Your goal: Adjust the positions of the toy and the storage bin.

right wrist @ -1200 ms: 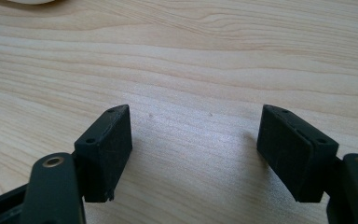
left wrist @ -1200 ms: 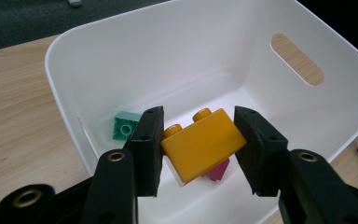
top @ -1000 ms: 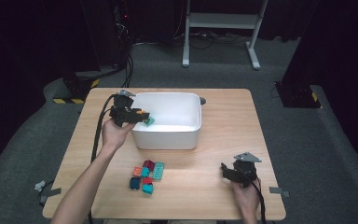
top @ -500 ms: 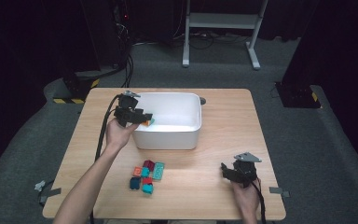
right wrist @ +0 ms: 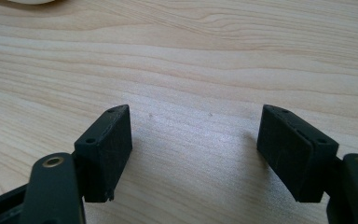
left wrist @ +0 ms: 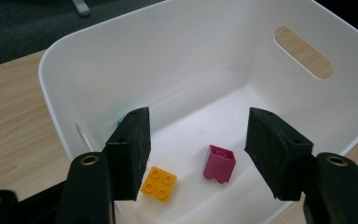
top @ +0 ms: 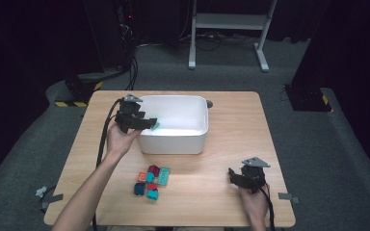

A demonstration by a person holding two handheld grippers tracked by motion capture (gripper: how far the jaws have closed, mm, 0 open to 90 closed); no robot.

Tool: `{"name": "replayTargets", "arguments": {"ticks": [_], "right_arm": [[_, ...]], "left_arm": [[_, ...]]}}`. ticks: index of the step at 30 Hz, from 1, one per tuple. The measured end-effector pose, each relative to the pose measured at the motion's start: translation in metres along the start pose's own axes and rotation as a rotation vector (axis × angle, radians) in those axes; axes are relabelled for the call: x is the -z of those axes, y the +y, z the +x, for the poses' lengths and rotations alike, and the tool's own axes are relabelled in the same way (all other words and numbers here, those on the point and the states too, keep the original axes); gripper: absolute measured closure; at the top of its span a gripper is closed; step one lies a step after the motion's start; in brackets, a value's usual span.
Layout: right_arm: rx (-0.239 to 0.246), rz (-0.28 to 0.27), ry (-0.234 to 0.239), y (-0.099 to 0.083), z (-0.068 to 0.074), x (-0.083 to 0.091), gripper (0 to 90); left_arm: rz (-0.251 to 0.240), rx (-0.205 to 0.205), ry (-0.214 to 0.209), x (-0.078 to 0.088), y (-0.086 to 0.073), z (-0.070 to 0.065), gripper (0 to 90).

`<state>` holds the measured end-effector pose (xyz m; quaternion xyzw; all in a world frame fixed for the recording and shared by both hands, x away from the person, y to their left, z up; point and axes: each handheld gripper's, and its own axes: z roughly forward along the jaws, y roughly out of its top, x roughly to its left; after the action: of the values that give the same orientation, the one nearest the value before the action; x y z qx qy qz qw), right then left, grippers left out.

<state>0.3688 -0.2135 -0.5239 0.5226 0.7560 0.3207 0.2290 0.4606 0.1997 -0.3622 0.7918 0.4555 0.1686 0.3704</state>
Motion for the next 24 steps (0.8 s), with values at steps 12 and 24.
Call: {"name": "replayTargets", "arguments": {"ticks": [12, 24], "right_arm": [[0.0, 0.0, 0.0, 0.0, 0.0, 0.0, 26.3], [0.0, 0.0, 0.0, 0.0, 0.0, 0.0, 26.3]], "left_arm": [[-0.059, -0.031, -0.02, 0.034, -0.011, -0.008, 40.0], [-0.085, -0.032, -0.028, 0.056, -0.03, -0.009, 39.9]]}}
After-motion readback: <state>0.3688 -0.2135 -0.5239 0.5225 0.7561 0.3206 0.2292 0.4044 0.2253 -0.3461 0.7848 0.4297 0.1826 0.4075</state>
